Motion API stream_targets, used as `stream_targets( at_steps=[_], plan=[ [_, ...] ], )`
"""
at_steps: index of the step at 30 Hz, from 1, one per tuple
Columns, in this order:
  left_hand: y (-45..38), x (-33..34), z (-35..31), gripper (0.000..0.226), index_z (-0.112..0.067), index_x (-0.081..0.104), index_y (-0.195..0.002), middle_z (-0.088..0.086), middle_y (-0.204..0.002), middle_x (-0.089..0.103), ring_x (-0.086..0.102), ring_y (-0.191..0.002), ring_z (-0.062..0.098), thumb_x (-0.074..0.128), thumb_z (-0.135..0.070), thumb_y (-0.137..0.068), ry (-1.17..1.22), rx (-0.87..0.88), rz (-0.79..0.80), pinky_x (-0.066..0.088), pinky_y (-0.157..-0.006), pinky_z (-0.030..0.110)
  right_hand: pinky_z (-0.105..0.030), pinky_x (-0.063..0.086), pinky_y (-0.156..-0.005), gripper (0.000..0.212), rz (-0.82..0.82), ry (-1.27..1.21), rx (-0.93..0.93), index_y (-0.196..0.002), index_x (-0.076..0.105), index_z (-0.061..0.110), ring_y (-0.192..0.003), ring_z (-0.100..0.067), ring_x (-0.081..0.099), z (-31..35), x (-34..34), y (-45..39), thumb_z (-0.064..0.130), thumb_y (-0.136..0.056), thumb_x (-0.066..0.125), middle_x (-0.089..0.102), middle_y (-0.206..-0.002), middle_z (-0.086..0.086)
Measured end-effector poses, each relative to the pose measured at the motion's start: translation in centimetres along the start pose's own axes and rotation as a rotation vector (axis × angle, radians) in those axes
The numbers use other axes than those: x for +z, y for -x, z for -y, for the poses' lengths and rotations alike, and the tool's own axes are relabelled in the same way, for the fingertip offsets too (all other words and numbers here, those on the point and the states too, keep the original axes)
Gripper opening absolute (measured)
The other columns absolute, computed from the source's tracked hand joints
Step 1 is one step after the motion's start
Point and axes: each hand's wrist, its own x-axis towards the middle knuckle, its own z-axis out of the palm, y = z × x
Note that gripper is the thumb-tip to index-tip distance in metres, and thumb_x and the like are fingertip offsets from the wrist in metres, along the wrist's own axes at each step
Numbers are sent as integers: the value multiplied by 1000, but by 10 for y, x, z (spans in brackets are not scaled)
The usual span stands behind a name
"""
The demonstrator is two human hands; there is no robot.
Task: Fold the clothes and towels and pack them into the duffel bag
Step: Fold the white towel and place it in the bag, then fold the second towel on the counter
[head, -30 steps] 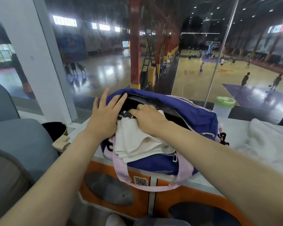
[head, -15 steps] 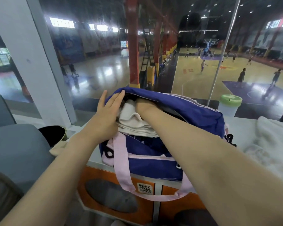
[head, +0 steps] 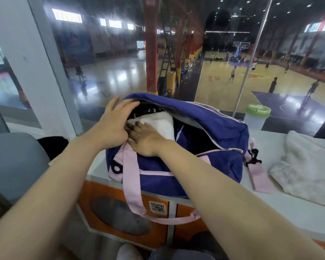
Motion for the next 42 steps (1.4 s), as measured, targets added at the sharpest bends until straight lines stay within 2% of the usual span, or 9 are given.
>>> stream_targets(
  at_steps=[6,9,12,17,24,30,34,39,42],
  plan=[
    [8,3,-3,85,-23,18,-153,-4,-161,17,-4,-149,27,54,5,-82,4,-33,-5,9,-119,38,-42,6,-120,55,-25,-175,6,-153,25,26,-149,-24,11,-5,-5,6,48,-102,25,17,-162,-5],
    [14,7,4,80,-27,20,-152,-4,-160,21,1,-149,29,53,-4,-84,-27,-17,36,12,-120,44,-43,14,-119,67,-113,-295,51,-150,33,22,-146,-26,21,-1,-11,19,57,-94,20,28,-158,-4],
    [23,8,-1,72,-37,24,-147,-3,-158,28,10,-149,27,46,-17,-81,-100,45,49,12,-120,47,-39,6,-121,60,-127,-236,77,-153,26,22,-149,-23,10,-6,-17,50,52,-101,26,18,-162,-3],
    [46,13,-34,68,-28,31,-150,-6,-159,24,1,-149,21,53,-11,-87,-135,35,25,0,-119,44,-37,1,-122,58,-164,-158,121,-153,24,26,-150,-18,6,-19,-23,115,52,-101,27,15,-163,0],
    [59,37,-106,64,-29,34,-148,-3,-156,31,12,-148,22,52,-14,-89,-77,164,94,9,-121,42,-38,26,-115,48,-316,-147,217,-142,45,22,-138,-21,37,-48,-32,207,43,-99,43,48,-146,-2],
    [54,70,-196,56,-29,42,-143,-6,-150,41,21,-145,19,52,-16,-90,31,252,136,19,-119,42,-40,48,-90,27,-483,-128,479,-117,61,22,-101,-21,60,-94,-28,311,22,-91,54,67,-110,1],
    [49,101,-269,57,-24,41,-144,-4,-151,40,21,-145,22,52,-15,-89,134,304,236,19,-116,35,-42,44,-97,36,-484,-121,740,-125,55,18,-108,-24,60,-139,-16,388,17,-90,54,65,-120,-3],
    [46,139,-345,56,-25,39,-145,-3,-151,38,25,-142,23,50,-19,-90,198,334,391,25,-116,41,-46,41,-99,43,-465,-91,1038,-130,51,19,-119,-33,51,-183,-11,460,15,-87,55,57,-132,-10],
    [58,153,-372,55,-23,39,-145,0,-151,36,25,-142,23,49,-19,-90,199,409,469,26,-115,41,-32,42,-89,43,-598,-269,1094,-129,55,20,-115,-30,55,-196,-7,488,6,-88,52,57,-133,-9]
  ],
)
